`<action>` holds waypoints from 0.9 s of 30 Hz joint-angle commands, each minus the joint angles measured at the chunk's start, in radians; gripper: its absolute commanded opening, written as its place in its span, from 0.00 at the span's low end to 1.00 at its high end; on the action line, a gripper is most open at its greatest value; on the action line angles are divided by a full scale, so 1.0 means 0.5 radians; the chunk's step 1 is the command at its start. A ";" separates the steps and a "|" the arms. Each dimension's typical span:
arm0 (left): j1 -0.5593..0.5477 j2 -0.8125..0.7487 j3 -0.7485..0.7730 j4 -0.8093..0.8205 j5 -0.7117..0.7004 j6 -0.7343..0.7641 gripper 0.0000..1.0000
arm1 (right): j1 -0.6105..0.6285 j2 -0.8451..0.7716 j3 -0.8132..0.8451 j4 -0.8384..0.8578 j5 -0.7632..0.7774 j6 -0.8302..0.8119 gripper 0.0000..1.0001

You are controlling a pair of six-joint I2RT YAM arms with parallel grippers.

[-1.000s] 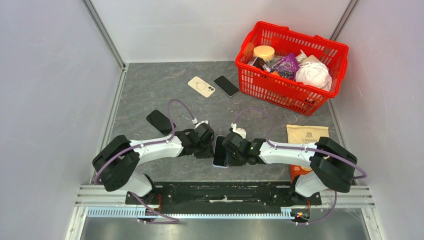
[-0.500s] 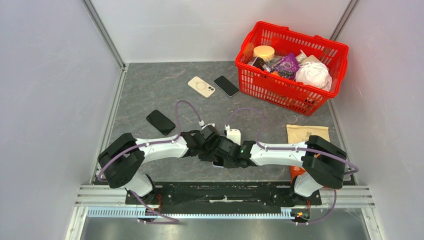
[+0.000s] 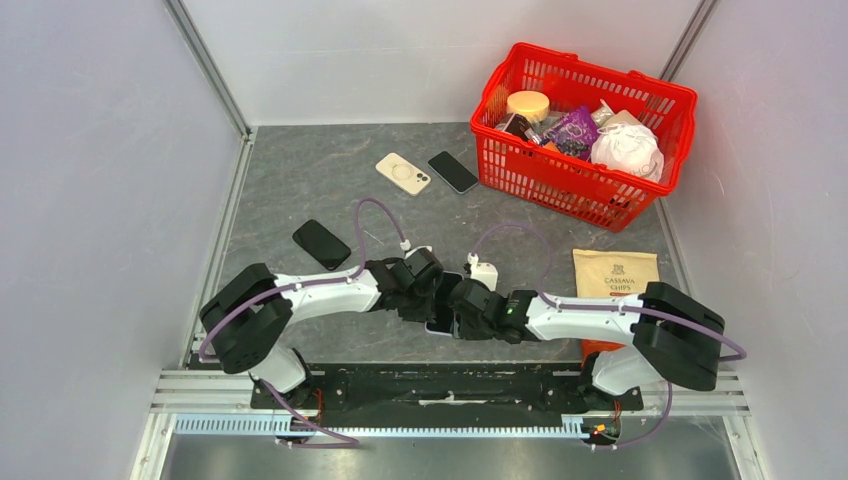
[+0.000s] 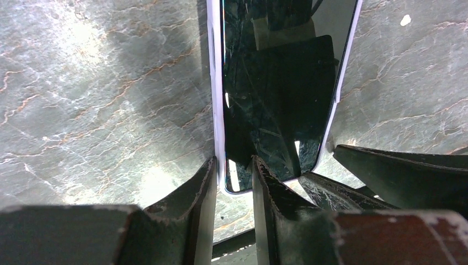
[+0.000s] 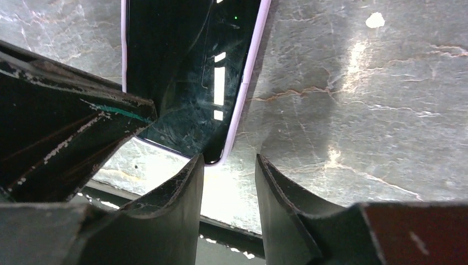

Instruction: Put the phone into the phone case

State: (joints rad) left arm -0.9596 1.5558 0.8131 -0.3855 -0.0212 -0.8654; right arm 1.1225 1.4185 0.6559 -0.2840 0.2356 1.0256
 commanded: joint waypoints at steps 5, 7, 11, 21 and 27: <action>-0.080 0.288 -0.095 -0.326 -0.208 0.086 0.13 | -0.084 -0.320 0.000 -0.304 -0.134 -0.196 0.48; -0.110 0.354 -0.095 -0.352 -0.245 0.054 0.10 | -0.119 -0.421 0.002 -0.332 -0.163 -0.210 0.48; -0.214 0.566 -0.005 -0.422 -0.326 0.020 0.06 | -0.146 -0.602 -0.017 -0.394 -0.157 -0.243 0.49; -0.365 0.861 0.102 -0.367 -0.347 -0.180 0.02 | -0.200 -0.890 -0.123 -0.460 -0.041 -0.315 0.52; -0.326 0.515 0.157 -0.428 -0.525 -0.119 0.08 | -0.207 -1.009 -0.025 -0.574 0.045 -0.413 0.60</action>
State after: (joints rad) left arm -1.1072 1.7077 1.0061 -0.6174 -0.2630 -0.8936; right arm 1.0233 0.9554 0.5938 -0.5304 0.2012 0.8692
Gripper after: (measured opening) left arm 0.316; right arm 0.578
